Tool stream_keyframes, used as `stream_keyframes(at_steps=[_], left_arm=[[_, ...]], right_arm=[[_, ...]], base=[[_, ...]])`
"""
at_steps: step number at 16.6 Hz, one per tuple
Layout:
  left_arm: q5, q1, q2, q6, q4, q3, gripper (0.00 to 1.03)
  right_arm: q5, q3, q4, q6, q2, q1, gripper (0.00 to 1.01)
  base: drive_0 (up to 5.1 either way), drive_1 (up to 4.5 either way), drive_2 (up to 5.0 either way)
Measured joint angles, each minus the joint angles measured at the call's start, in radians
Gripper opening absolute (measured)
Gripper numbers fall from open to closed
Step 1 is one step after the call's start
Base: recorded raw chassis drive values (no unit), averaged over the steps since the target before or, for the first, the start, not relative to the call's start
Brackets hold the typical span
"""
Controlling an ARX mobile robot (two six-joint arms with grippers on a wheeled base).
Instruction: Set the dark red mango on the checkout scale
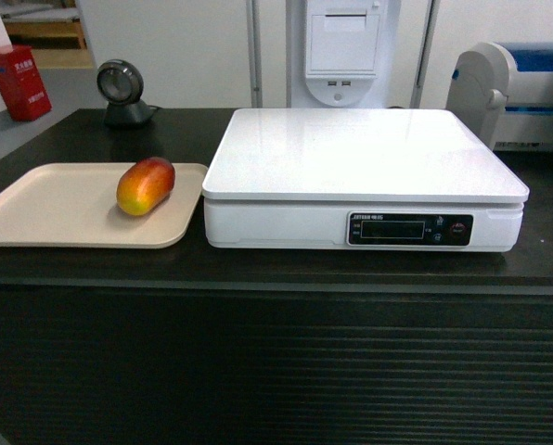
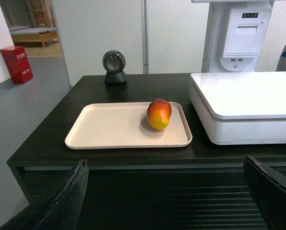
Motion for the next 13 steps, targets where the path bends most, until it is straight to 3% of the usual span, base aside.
stream_keyframes(at_steps=[13], left_arm=[[0.0,0.0,0.0,0.0,0.0,0.0,0.98]], right_arm=[[0.0,0.0,0.0,0.0,0.0,0.0,0.98]], base=[[0.0,0.0,0.0]])
